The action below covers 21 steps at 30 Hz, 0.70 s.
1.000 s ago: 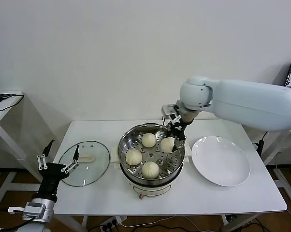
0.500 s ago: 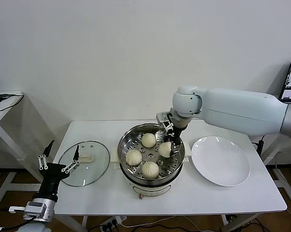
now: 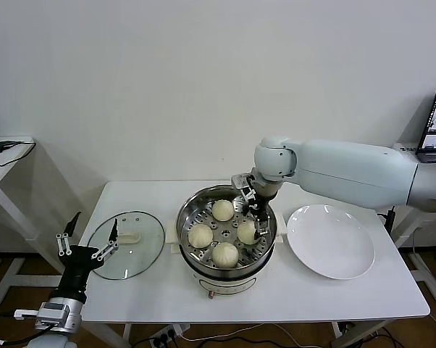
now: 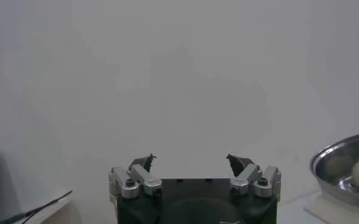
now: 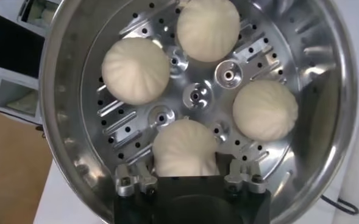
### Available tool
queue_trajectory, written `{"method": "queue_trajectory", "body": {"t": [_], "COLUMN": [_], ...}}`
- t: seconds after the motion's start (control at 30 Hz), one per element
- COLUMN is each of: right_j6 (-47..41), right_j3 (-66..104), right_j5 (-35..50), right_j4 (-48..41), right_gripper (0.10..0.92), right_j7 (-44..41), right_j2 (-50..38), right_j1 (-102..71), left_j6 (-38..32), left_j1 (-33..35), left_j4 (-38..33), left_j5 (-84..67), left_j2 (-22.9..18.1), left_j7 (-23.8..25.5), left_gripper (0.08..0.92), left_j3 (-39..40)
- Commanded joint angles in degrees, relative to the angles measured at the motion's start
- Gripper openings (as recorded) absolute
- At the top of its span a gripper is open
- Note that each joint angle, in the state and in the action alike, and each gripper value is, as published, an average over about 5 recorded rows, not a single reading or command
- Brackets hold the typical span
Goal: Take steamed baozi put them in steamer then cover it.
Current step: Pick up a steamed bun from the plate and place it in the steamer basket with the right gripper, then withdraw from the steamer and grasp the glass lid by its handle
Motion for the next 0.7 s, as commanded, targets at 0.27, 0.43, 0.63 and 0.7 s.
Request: {"method": "queue_trajectory", "body": {"t": [0.27, 0.43, 0.63, 0.7], "right_j6": [0.4, 5.3, 12.0, 14.0], "right_j3": [15.0, 31.0, 59.4, 70.0], "right_j5": [7.6, 11.2, 21.4, 24.6], "right_j4": [6.2, 7.7, 12.1, 14.2], "right_gripper": [0.823, 0.823, 0.823, 0.823], "right_j7": [-1.7, 8.3, 31.4, 39.0], "right_j2": [-19.0, -26.7, -32.9, -33.9], "right_j1": [1.9, -9.5, -34.3, -45.1], "left_j6": [-1.0, 0.2, 2.2, 2.2], "left_j1": [-0.8, -0.6, -0.8, -1.2], "left_j4": [1.5, 0.6, -0.6, -0.2], "left_j5": [1.9, 1.4, 3.0, 3.4], "left_j2": [-0.6, -0.5, 0.2, 0.2], "left_j7": [-1.3, -2.9, -3.5, -3.6], "left_gripper": [0.823, 0.823, 0.823, 0.823], "left_j3": [0.6, 0.5, 0.8, 1.1]}}
